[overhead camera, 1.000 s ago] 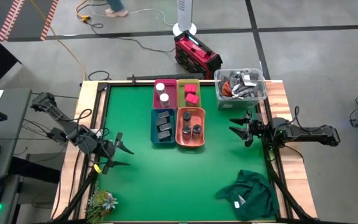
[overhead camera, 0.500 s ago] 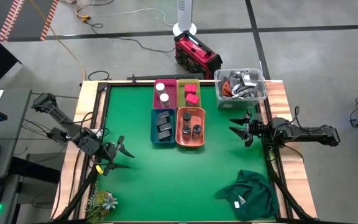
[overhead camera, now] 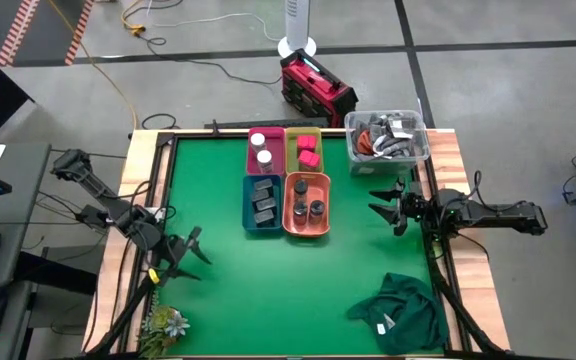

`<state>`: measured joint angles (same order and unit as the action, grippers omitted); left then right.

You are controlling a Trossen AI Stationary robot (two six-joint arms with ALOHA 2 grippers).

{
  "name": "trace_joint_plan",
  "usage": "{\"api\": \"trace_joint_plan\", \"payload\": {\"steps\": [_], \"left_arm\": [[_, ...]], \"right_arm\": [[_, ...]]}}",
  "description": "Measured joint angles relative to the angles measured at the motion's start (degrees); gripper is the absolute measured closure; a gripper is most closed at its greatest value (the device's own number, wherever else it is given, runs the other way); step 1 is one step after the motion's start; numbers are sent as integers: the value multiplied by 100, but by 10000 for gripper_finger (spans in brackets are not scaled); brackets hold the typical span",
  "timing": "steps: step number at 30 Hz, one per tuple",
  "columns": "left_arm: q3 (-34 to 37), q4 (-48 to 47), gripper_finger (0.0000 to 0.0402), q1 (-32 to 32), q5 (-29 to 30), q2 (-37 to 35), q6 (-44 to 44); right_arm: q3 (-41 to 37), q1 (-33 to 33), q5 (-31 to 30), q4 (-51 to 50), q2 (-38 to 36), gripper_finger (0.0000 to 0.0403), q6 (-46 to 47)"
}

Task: Sort spices by type
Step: Return to Home Position

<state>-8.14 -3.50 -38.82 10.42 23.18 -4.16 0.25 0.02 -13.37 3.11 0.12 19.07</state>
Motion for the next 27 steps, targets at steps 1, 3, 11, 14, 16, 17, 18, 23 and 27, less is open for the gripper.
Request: {"api": "trace_joint_plan", "payload": {"steps": [1, 3, 11, 14, 16, 17, 18, 23, 27], "left_arm": [[2, 9, 187, -23, -66, 0, 3], [26, 93, 187, -121, -201, 0, 57], [610, 990, 187, -576, 32, 2, 266], [616, 987, 187, -575, 280, 1, 346], [623, 974, 187, -573, 462, 2, 294], [623, 969, 187, -573, 485, 6, 172], [627, 938, 187, -573, 487, 0, 31], [631, 743, 187, -573, 486, 4, -195], [634, 639, 187, -573, 485, 4, -197]], "right_arm": [[0, 0, 0, 1, 0, 143, 0], [0, -1, 0, 0, 0, 143, 0], [0, 1, 0, 0, 0, 143, 0], [0, 0, 0, 0, 0, 143, 0], [0, 0, 0, 2, 0, 143, 0], [0, 0, 0, 2, 0, 143, 0], [0, -1, 0, 2, 0, 143, 0], [0, 1, 0, 2, -2, 143, 0], [0, 1, 0, 1, -1, 143, 0]]}}
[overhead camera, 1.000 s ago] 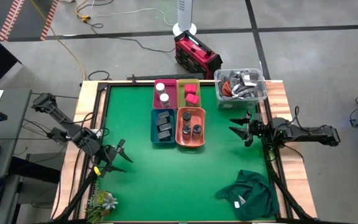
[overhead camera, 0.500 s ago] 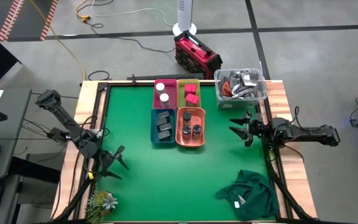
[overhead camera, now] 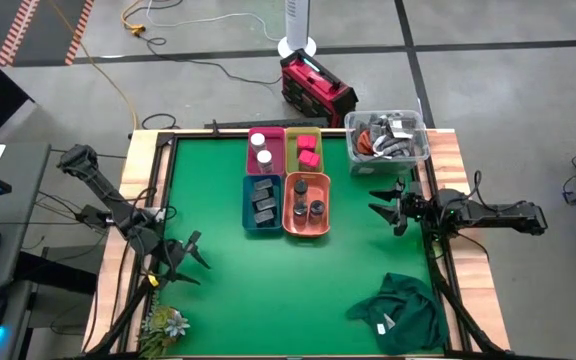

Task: Sort spices by type
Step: Return to Home Position

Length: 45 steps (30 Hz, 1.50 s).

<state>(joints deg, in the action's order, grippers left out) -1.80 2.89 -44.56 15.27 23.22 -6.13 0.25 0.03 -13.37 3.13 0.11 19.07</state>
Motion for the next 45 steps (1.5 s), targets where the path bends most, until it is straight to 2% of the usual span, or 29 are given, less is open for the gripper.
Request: {"api": "trace_joint_plan", "payload": {"steps": [10, 45], "left_arm": [[9, -54, 187, 0, 2, 0, 347], [15, -78, 187, 0, 7, 2, 334]], "right_arm": [[0, -1, 0, 1, 1, 143, 0], [0, 0, 0, 0, 1, 143, 0]]}}
